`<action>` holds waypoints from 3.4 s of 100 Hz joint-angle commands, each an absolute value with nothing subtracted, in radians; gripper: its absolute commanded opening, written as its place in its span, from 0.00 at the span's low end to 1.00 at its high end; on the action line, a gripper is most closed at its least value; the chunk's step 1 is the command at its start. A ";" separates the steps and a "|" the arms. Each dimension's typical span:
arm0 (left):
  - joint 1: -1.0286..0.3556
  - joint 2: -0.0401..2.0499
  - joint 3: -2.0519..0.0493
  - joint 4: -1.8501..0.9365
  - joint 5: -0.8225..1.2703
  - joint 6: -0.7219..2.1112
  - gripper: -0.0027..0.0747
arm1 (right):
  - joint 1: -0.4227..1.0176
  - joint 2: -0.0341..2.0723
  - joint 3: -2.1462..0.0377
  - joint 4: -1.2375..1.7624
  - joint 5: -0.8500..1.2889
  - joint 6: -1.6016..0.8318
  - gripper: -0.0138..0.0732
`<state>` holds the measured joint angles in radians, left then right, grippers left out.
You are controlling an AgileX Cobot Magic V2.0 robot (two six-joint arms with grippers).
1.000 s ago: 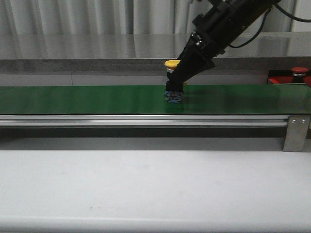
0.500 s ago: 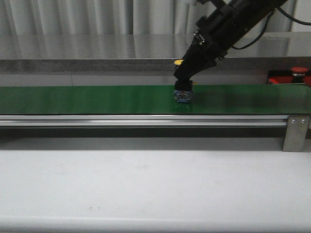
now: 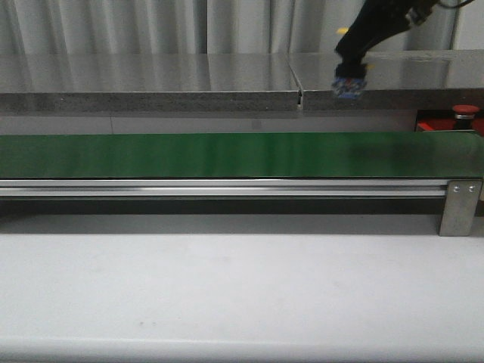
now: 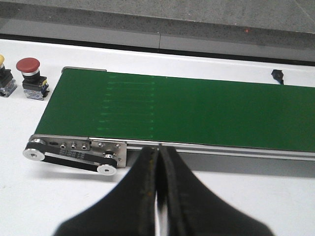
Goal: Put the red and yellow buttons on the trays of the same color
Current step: 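Lift the yellow button and carry it over the yellow tray, then lower the yellow button into the yellow tray and open the right gripper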
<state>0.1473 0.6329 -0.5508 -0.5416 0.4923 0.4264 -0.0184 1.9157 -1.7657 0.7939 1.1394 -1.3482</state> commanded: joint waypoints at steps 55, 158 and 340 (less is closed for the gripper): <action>0.142 0.631 -0.578 -0.570 0.431 0.428 0.01 | -0.577 1.599 -1.621 0.922 1.076 -1.242 0.36; 0.142 0.631 -0.578 -0.570 0.431 0.428 0.01 | -0.726 1.259 -0.710 1.423 0.625 -1.715 0.36; 0.142 0.631 -0.578 -0.570 0.431 0.428 0.01 | -0.707 1.594 -0.631 1.680 0.654 -1.914 0.91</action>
